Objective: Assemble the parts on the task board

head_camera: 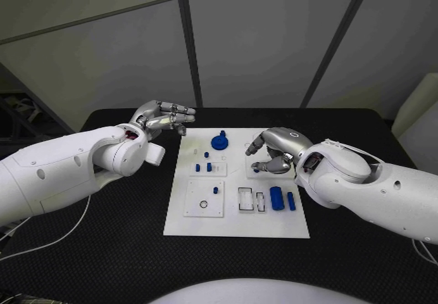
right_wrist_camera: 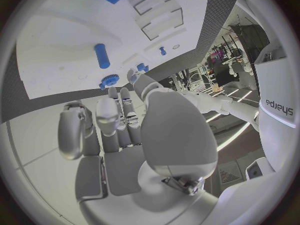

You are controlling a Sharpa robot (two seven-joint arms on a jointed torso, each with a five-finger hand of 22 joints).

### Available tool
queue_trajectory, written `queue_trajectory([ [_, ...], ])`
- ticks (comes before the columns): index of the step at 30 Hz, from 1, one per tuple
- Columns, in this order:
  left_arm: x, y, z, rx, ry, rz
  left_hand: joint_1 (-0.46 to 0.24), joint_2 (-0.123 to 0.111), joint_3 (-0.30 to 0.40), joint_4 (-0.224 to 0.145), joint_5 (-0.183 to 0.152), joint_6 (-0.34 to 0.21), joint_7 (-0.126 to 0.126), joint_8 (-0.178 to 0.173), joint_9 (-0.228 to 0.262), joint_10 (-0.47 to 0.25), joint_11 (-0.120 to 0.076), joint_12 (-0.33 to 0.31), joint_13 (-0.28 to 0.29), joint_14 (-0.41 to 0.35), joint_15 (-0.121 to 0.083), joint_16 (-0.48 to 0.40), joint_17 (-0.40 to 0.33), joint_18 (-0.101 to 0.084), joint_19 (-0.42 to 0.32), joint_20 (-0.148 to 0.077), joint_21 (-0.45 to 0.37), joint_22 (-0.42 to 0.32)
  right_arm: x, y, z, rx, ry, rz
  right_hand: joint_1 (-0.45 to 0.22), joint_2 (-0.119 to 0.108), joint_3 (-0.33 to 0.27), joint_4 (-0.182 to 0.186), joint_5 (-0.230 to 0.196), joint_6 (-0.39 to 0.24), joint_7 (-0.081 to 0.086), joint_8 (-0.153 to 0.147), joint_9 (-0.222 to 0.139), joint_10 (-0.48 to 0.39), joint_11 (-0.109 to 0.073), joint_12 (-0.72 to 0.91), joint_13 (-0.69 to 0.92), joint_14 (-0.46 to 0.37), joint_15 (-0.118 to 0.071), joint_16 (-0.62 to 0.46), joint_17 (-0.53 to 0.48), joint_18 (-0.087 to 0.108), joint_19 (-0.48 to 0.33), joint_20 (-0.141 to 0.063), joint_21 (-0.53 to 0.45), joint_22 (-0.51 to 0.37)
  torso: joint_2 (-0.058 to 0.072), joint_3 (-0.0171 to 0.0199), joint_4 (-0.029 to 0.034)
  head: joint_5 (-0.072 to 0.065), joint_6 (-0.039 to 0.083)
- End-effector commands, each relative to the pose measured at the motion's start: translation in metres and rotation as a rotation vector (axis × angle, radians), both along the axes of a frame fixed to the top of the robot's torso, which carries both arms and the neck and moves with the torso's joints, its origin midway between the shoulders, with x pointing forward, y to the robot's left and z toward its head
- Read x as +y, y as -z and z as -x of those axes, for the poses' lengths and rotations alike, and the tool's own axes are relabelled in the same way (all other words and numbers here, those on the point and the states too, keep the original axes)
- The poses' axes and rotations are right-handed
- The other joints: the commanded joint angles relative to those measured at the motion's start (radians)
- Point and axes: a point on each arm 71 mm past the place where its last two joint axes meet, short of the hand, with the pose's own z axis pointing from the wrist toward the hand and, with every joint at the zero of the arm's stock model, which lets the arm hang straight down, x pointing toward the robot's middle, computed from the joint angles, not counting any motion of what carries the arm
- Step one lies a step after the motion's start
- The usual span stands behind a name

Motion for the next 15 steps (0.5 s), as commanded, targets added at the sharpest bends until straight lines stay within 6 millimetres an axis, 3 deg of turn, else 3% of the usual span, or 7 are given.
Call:
queue_trajectory([
  [1, -0.0017, -0.0019, 0.0003, -0.01, 0.015, 0.011, -0.003, 0.009, -0.003, -0.003, -0.005, 0.002, 0.003, -0.003, -0.001, -0.008, -0.002, -0.004, -0.001, 0.001, 0.002, -0.006, -0.002, -0.004, 0.0, 0.004, -0.004, -0.001, -0.0019, 0.0072, -0.0032, 0.07, 0.029, 0.115, 0.007, -0.004, -0.017, 0.002, -0.004, -0.012, -0.004, -0.001, -0.002, -0.018, 0.002, -0.004, -0.002, 0.004, 0.004, 0.002, -0.007, 0.007, 0.005, 0.005, -0.006, 0.099, 0.001, -0.0007, 0.0024, -0.003, 0.0],
  [15, -0.0013, -0.0023, 0.001, -0.011, 0.016, 0.012, -0.003, 0.009, -0.003, -0.003, -0.005, 0.002, 0.003, -0.003, -0.001, -0.008, -0.002, -0.004, -0.001, 0.001, 0.002, -0.006, -0.002, -0.004, 0.0, 0.004, -0.004, -0.001, 0.0045, 0.0137, -0.0104, 0.076, 0.052, 0.217, 0.037, 0.016, -0.039, 0.007, -0.004, -0.009, -0.003, 0.002, -0.005, -0.033, 0.005, 0.001, -0.001, 0.003, 0.006, 0.009, -0.011, 0.008, 0.005, 0.008, -0.01, 0.098, 0.0, 0.0004, 0.0011, 0.001, -0.001],
])
